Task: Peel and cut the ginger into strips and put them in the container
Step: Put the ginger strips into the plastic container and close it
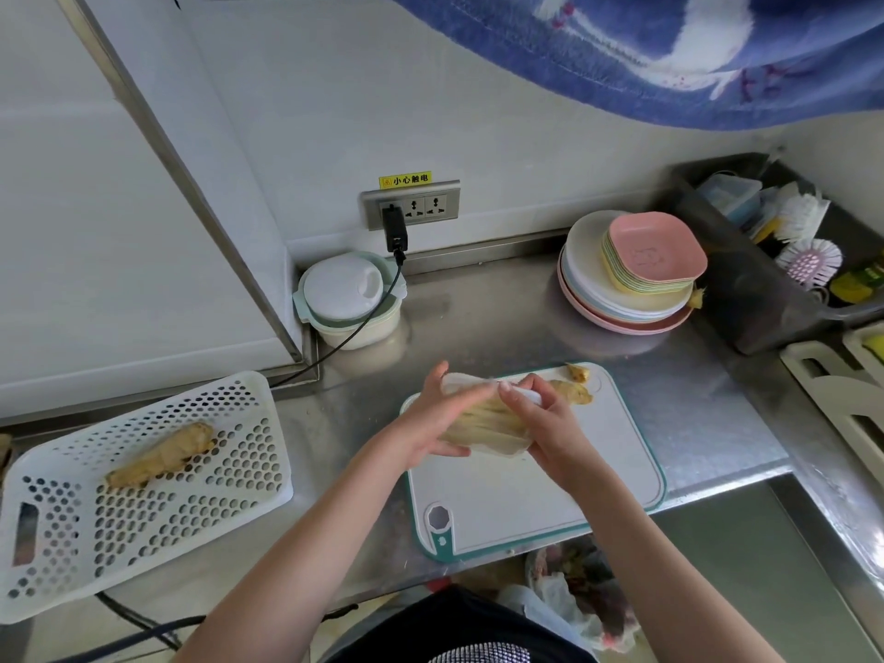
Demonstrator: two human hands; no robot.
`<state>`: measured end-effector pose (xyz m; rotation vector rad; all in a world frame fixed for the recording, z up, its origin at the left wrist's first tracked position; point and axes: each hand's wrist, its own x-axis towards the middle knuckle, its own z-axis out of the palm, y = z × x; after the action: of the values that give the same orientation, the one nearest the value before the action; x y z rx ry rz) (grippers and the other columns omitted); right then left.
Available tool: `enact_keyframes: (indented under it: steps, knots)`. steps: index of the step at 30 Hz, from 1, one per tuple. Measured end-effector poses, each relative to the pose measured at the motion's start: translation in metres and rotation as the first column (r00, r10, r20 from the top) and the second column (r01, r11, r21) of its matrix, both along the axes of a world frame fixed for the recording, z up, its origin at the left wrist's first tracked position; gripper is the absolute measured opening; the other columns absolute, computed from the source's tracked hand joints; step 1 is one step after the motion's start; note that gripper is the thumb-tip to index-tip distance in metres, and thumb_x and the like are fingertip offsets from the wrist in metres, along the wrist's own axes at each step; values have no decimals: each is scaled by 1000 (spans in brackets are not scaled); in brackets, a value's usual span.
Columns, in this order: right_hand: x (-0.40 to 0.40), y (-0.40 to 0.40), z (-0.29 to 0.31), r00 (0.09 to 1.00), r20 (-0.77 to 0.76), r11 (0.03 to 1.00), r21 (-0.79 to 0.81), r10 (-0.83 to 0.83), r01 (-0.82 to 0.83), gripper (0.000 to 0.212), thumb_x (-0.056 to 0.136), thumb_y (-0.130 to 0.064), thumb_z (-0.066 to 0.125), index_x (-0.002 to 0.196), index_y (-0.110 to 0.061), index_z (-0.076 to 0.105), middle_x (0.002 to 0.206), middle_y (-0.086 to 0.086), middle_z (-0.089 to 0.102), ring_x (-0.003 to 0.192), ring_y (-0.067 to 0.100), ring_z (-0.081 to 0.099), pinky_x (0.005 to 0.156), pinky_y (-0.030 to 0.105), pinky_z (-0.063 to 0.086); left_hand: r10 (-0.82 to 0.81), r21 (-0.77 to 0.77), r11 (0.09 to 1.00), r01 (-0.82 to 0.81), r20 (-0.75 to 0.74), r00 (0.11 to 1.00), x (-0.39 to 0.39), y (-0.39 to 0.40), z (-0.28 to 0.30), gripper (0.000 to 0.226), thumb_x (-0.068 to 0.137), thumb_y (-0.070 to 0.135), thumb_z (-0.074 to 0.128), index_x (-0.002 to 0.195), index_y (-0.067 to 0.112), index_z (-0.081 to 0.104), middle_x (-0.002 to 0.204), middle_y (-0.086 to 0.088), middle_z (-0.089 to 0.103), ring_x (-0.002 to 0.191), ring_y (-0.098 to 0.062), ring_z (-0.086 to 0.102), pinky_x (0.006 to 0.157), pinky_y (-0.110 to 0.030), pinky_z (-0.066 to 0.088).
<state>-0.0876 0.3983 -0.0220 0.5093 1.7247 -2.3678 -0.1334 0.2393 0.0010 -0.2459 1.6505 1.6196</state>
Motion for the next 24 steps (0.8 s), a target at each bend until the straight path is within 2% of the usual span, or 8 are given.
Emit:
enact_keyframes:
  steps: [4,8,9,11,13,15,18,24]
  knots:
    - [6,-4,0,997,-76,998,56,19,-15,27,82,-28,70,79,-10,50,88,9,64,79,26,62,62,31,52,25,-28,999,-25,-10,1000,-3,-1,-10,65,65,42,83,119,21,54,114,-4,65,97,-20,67,77,-44,58]
    - [1,2,2,995,-96,974,225,40,-17,20,77,-28,77,75,-19,60,125,-11,59,117,19,55,89,33,46,45,113,993,-27,-165,985,2,-9,-24,73,60,29,87,122,36,50,121,-3,60,104,-14,63,80,-30,55]
    - [-3,8,5,986,-85,938,329,142,-107,19,77,-26,78,90,-23,65,133,-18,51,128,12,46,98,31,41,32,135,991,0,-234,972,2,-11,-27,81,61,23,88,127,41,44,124,-2,57,107,-12,60,81,-26,53]
    - [-12,24,8,924,-3,805,492,383,-332,63,77,-24,80,131,-34,49,141,-17,40,135,8,35,107,27,35,-11,138,989,60,-332,943,-1,-14,-30,99,64,6,85,137,43,31,129,1,50,112,-7,54,79,-21,52]
    - [-22,32,11,878,114,728,516,464,-451,87,75,-19,82,145,-30,31,139,-7,41,131,13,39,98,15,40,-109,52,989,141,-399,911,-11,-13,-28,111,65,-1,83,144,41,17,129,4,47,111,-7,53,72,-18,52]
    - [-38,33,10,877,167,640,625,450,-447,94,70,-19,85,145,-23,29,129,-5,47,121,12,46,80,5,40,-270,-181,961,207,-475,837,-29,-12,-30,116,64,11,86,146,42,11,133,7,43,119,-10,47,84,-21,49]
    - [-73,33,0,928,162,515,793,336,-325,95,58,-23,92,132,-14,32,116,-4,51,108,15,54,79,20,42,-413,-439,877,194,-486,770,-61,-9,-41,111,64,21,86,149,29,15,144,6,33,134,-11,31,106,-26,31]
    - [-121,34,-30,948,158,572,765,276,-294,96,66,-17,86,140,-19,25,114,-1,58,108,24,59,81,28,46,-308,-487,873,28,-508,804,-100,15,-70,107,70,18,82,151,16,12,150,-8,30,138,-23,29,114,-36,25]
